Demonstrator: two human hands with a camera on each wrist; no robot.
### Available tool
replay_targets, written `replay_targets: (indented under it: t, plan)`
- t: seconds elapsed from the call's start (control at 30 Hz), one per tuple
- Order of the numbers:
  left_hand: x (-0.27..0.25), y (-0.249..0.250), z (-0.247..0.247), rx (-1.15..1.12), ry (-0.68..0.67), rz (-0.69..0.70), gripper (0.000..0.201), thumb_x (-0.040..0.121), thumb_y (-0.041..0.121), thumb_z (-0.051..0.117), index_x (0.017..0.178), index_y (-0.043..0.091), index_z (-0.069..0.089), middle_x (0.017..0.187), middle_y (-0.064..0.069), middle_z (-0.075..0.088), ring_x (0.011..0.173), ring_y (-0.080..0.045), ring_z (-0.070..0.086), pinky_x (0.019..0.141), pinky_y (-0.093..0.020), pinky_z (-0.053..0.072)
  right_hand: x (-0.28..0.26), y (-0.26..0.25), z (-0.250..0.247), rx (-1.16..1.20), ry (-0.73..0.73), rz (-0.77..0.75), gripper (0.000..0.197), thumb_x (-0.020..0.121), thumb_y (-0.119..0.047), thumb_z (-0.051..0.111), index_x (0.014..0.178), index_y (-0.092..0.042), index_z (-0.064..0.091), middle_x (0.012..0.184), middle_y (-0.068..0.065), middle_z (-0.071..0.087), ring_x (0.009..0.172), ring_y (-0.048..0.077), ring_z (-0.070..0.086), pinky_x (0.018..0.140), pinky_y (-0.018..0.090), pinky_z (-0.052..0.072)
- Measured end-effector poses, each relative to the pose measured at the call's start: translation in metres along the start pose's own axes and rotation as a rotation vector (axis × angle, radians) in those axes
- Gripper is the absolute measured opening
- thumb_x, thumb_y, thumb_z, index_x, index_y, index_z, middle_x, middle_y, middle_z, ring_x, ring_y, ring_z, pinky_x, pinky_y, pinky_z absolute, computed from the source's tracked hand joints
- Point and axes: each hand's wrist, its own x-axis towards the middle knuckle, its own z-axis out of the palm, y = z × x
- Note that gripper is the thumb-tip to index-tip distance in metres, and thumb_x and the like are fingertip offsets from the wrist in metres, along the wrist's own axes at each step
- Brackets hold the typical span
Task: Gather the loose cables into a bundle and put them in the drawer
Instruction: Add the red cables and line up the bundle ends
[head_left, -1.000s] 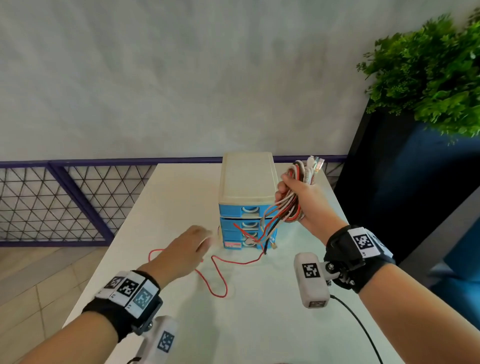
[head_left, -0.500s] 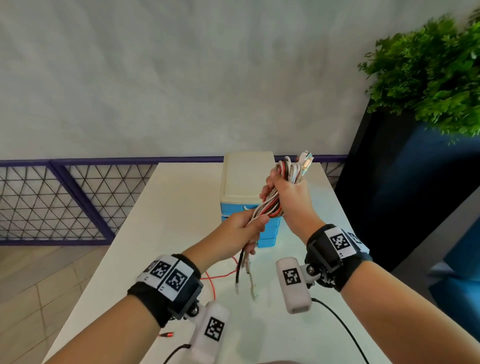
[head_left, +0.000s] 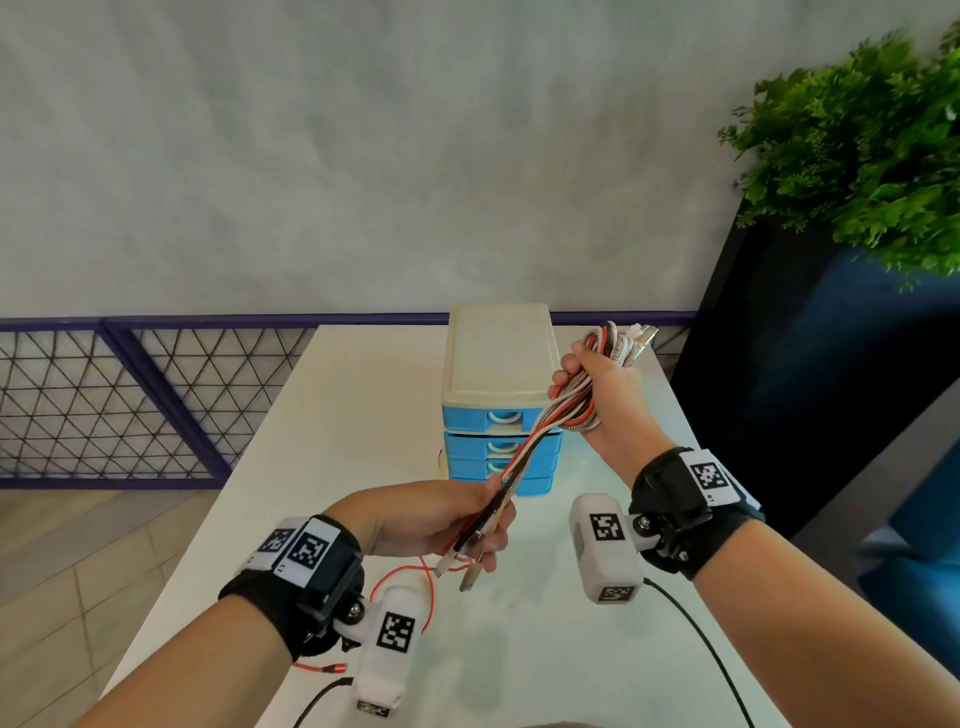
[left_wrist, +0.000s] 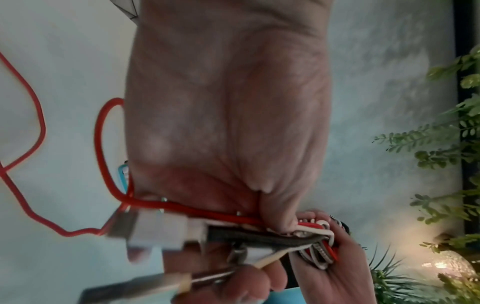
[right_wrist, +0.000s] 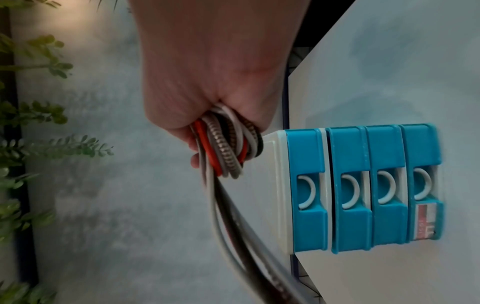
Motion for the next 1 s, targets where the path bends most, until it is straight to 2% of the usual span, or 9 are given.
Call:
replay_targets:
  t: [0.1, 0.23, 0.37, 0.53, 0.6, 0.63, 0.7, 0.87, 1.0]
  plan:
    - [-0.005, -0.001, -0.007, 0.068, 0.001, -0.064, 0.047, 0.097, 0.052, 0.021, 0.087, 0.017, 0.050, 0.068, 0.003, 0.047, 0.066, -0.014, 0.049, 0.065, -0.023, 0.043, 0.002, -0.001, -0.006, 0.006, -0.043, 0.070, 0.011, 0.097, -0.009, 0.051, 0.086, -0.012, 0.050, 0.061, 0.000, 0.052, 0.053, 0.015, 0.055, 0.054, 0.029, 0.049]
    - [-0.003, 0.004, -0.014, 0.182, 0.145, -0.118, 0.063, 0.089, 0.065, 0.021, 0.086, 0.014, 0.057, 0.061, 0.005, 0.036, 0.054, -0.011, 0.030, 0.046, -0.017, 0.028, 0.002, -0.001, -0.011, -0.021, -0.110, 0.133, 0.009, 0.096, -0.012, 0.052, 0.089, -0.013, 0.048, 0.064, 0.000, 0.051, 0.053, 0.013, 0.055, 0.055, 0.027, 0.050]
    - [-0.004, 0.008, -0.016, 0.323, 0.275, -0.027, 0.055, 0.090, 0.063, 0.023, 0.071, 0.017, 0.046, 0.055, 0.011, 0.033, 0.050, -0.006, 0.022, 0.044, -0.011, 0.023, 0.002, -0.007, -0.013, -0.105, -0.127, 0.149, 0.006, 0.097, -0.011, 0.051, 0.092, -0.012, 0.048, 0.063, 0.000, 0.053, 0.052, 0.012, 0.056, 0.054, 0.024, 0.051]
    - [-0.009, 0.008, -0.023, 0.281, 0.276, -0.003, 0.054, 0.093, 0.059, 0.028, 0.095, 0.013, 0.057, 0.067, 0.005, 0.032, 0.058, -0.009, 0.025, 0.051, -0.013, 0.027, 0.004, -0.009, -0.021, -0.161, -0.119, 0.176, 0.004, 0.096, -0.012, 0.054, 0.098, -0.012, 0.049, 0.064, 0.000, 0.054, 0.052, 0.012, 0.057, 0.052, 0.023, 0.052]
    - [-0.007, 0.008, -0.022, 0.460, 0.354, 0.013, 0.046, 0.094, 0.057, 0.028, 0.086, 0.021, 0.056, 0.070, 0.006, 0.041, 0.060, -0.008, 0.035, 0.059, -0.018, 0.034, 0.005, -0.009, -0.024, -0.185, -0.157, 0.209, 0.004, 0.096, -0.011, 0.054, 0.095, -0.012, 0.050, 0.064, 0.000, 0.054, 0.052, 0.012, 0.057, 0.052, 0.024, 0.052]
    - [-0.006, 0.009, -0.021, 0.649, 0.397, 0.019, 0.041, 0.094, 0.058, 0.027, 0.082, 0.029, 0.053, 0.072, 0.009, 0.046, 0.065, -0.009, 0.042, 0.069, -0.024, 0.037, 0.004, -0.008, -0.025, -0.221, -0.190, 0.230, 0.004, 0.096, -0.011, 0.054, 0.094, -0.012, 0.050, 0.064, 0.001, 0.054, 0.052, 0.013, 0.058, 0.052, 0.025, 0.052]
    - [-0.007, 0.014, -0.019, 1.127, 0.441, -0.018, 0.036, 0.096, 0.057, 0.022, 0.077, 0.037, 0.046, 0.076, 0.015, 0.053, 0.075, -0.009, 0.051, 0.083, -0.034, 0.029, 0.002, -0.007, -0.025, -0.351, -0.269, 0.268, 0.005, 0.095, -0.010, 0.054, 0.091, -0.011, 0.051, 0.064, 0.001, 0.056, 0.053, 0.014, 0.058, 0.052, 0.027, 0.053]
    - [-0.005, 0.037, -0.004, 1.733, 0.583, 0.125, 0.025, 0.099, 0.045, 0.033, 0.086, 0.028, 0.046, 0.085, 0.010, 0.058, 0.083, -0.017, 0.053, 0.074, -0.037, 0.021, -0.011, 0.001, -0.013, -0.724, -0.394, 0.272, 0.008, 0.094, -0.012, 0.059, 0.090, -0.005, 0.058, 0.069, 0.007, 0.062, 0.056, 0.018, 0.062, 0.055, 0.029, 0.055]
    - [-0.003, 0.048, 0.000, 1.734, 0.613, 0.208, 0.023, 0.098, 0.042, 0.038, 0.091, 0.022, 0.046, 0.095, 0.009, 0.059, 0.091, -0.016, 0.050, 0.072, -0.036, 0.017, -0.020, 0.011, -0.005, -0.834, -0.452, 0.275, 0.016, 0.093, -0.019, 0.061, 0.094, -0.003, 0.062, 0.072, 0.010, 0.066, 0.061, 0.018, 0.066, 0.065, 0.033, 0.058]
